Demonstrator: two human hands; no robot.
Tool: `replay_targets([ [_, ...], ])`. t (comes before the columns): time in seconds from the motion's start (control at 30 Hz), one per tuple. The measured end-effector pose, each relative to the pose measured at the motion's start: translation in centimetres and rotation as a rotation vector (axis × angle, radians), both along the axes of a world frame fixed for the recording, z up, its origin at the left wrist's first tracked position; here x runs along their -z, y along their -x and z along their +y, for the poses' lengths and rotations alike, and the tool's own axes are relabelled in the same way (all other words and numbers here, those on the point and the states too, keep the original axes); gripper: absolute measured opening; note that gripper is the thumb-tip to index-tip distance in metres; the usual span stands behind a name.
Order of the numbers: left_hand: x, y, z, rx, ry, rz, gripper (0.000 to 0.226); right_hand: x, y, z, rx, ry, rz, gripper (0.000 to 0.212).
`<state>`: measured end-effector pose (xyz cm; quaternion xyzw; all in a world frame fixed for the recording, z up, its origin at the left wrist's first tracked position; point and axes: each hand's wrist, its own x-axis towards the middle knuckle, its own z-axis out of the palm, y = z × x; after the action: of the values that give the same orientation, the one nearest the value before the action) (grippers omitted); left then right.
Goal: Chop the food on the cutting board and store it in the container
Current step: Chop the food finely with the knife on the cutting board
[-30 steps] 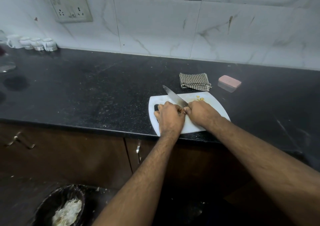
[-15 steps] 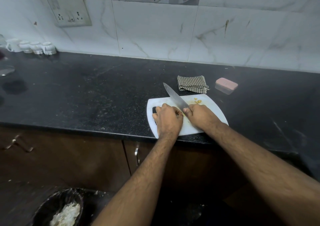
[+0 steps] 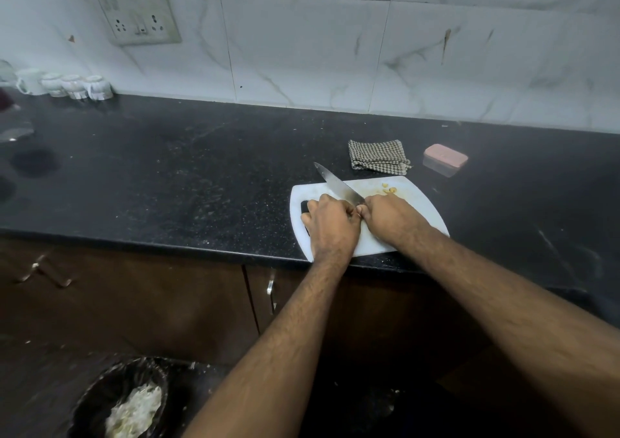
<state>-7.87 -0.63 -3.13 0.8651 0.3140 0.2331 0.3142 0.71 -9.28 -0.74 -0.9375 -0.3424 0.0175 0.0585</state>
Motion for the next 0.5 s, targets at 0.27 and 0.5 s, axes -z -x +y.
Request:
replay_targets([
  [0.27, -0.5, 0.2, -0.1, -0.007, 0.015, 0.022, 0.010, 0.5, -0.2, -1.3, 0.082, -0.171, 0.156, 0.038],
  [0.5, -0.1, -0.1, 0.0, -0.015, -0.003, 0.009, 0.015, 0.0, -0.4, -0.8, 0.014, -0.096, 0.116, 0.036],
])
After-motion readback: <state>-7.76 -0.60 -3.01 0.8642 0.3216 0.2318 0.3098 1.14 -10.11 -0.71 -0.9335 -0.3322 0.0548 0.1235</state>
